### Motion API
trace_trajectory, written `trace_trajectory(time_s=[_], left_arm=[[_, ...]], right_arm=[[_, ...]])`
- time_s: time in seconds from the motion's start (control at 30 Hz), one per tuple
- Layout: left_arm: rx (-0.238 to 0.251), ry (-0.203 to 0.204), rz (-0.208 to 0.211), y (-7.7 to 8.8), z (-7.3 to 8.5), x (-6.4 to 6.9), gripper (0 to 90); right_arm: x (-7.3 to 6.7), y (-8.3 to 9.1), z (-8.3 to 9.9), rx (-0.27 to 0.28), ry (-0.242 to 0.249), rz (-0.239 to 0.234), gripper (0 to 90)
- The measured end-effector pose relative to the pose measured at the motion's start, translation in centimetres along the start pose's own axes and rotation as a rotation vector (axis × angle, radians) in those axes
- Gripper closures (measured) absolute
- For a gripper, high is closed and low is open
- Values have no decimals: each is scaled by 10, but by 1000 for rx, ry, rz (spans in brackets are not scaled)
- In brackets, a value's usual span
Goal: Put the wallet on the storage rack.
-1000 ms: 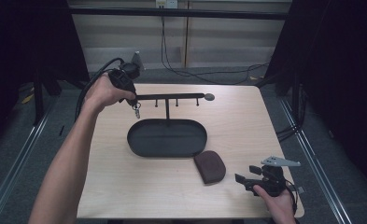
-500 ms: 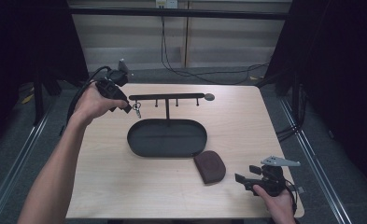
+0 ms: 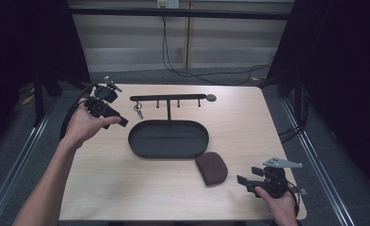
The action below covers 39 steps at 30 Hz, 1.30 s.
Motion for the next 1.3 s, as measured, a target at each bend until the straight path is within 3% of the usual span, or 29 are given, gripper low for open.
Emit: trace_trajectory(time_s=[0.2, 0.33, 0.43, 0.53, 0.57, 0.67, 0.7, 0.77, 0.87, 1.03, 1.1, 1.17, 1.2, 1.27, 1.3], left_arm=[[-2, 20, -31, -4, 17, -4, 486], [68, 3, -35, -5, 25, -3, 478], [107, 23, -47, -10, 35, 0, 392], [123, 20, -23, -17, 49, 5, 373], [153, 45, -1, -22, 59, 7, 367], [168, 58, -23, -29, 73, 11, 342], [185, 59, 9, -30, 78, 14, 336], [201, 57, 24, -33, 84, 18, 330], [207, 44, 23, -36, 91, 22, 316], [208, 59, 56, -47, 113, 27, 313], [231, 86, 64, -51, 123, 27, 300], [238, 83, 103, -55, 134, 28, 208], [237, 86, 104, -56, 137, 28, 208], [220, 7, 93, -61, 146, 32, 191], [209, 0, 109, -63, 150, 33, 164]], right_arm=[[0, 0, 0, 0, -4, 2, 242], [1, -3, -1, -7, -2, 6, 241], [0, -3, -1, -11, -1, 7, 240], [1, -2, -1, -3, -5, 8, 240], [0, -2, -1, -6, -3, 8, 240], [-1, -2, 0, -7, 8, 5, 240], [-1, -1, 0, -6, 6, 4, 240], [-1, -2, 0, -13, 2, 3, 240], [-1, -3, 0, -12, 4, 0, 239], [-3, -6, 0, -28, 9, 0, 239], [-6, -7, 0, -41, 23, -2, 239], [-7, -10, 0, -62, 29, -7, 239], [-7, -10, 0, -62, 29, -7, 239], [-7, -11, 0, -79, 28, -3, 248], [-7, -13, -1, -91, 31, -6, 253]])
Point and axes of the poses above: each handheld gripper's, and its own axes: y roughly backward along the jaws, z roughly out of its underside, x roughly to its right, the point moved 4 cm from there along -y, roughly forward along the jaws, and after that the axes turned 2 degrees about -y, right-handed, at the moved point
